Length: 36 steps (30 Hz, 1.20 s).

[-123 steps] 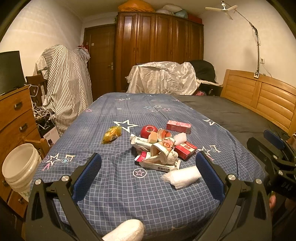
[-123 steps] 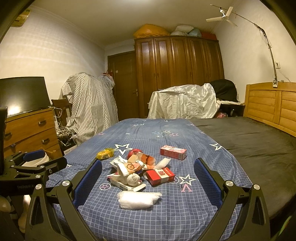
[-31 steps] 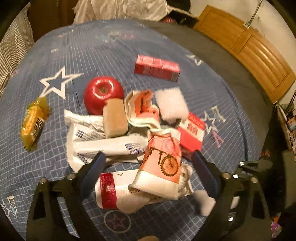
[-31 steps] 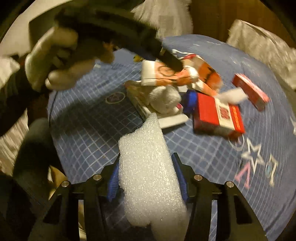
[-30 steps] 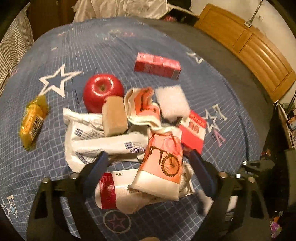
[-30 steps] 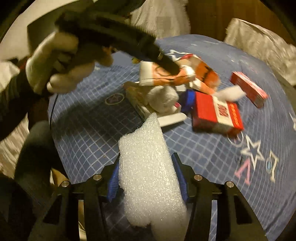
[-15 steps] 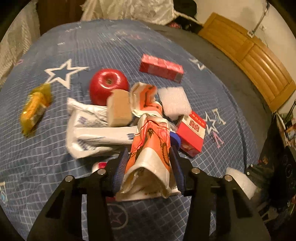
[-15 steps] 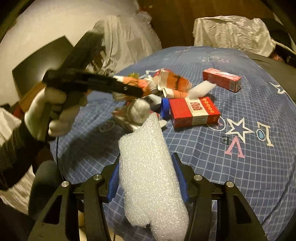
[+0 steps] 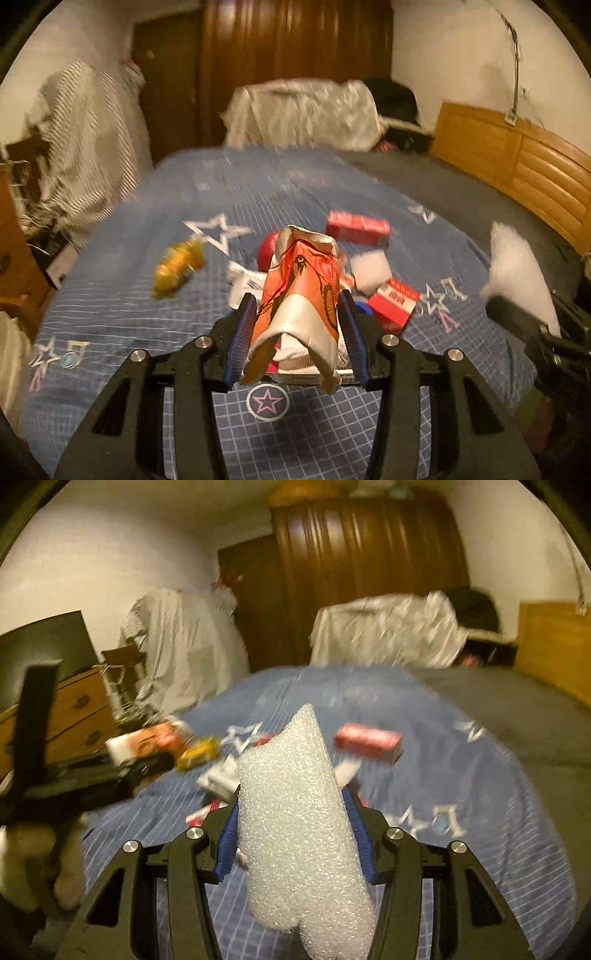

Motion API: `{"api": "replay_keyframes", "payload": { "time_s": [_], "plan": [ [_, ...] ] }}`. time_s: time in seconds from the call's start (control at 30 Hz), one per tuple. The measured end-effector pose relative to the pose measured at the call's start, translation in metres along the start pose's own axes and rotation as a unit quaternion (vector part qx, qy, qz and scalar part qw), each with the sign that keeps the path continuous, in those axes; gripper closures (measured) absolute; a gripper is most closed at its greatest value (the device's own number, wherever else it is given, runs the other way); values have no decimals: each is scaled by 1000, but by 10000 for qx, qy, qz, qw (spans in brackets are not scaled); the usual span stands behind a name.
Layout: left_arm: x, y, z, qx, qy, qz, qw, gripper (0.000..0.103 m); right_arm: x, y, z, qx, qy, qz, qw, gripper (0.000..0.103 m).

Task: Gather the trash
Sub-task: 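Carry the paper bag and foam sheet with both tools over the white bucket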

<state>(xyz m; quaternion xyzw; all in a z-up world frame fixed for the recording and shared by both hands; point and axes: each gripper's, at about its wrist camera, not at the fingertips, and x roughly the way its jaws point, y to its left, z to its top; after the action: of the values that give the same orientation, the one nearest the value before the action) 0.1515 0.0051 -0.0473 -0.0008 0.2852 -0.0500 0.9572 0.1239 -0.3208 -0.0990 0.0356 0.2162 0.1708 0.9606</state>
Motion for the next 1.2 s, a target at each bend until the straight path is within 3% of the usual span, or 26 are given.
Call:
{"api": "replay_keyframes", "payload": {
  "time_s": [0.2,0.37,0.57,0.87,1.2],
  "plan": [
    [-49,-4,-7,-203,-885,683,9935,59,-25,26,20,-289,-570,-606,9961,50],
    [-70,-15,-8,-104,-1213,815,9892,59,-38,36,31,-267,-757,-699,9943,50],
    [-81,-12,-6,-141,-1272,763,9888,59,-44,46,36,-302,-803,-683,9940,50],
    [-96,23,2,-361,-1351,1053,9846,59,-30,73,53,-475,-773,-385,9951,50],
    [-114,90,12,-614,-1326,1640,9756,59,7,163,93,-784,-715,280,9940,50]
  ]
}}
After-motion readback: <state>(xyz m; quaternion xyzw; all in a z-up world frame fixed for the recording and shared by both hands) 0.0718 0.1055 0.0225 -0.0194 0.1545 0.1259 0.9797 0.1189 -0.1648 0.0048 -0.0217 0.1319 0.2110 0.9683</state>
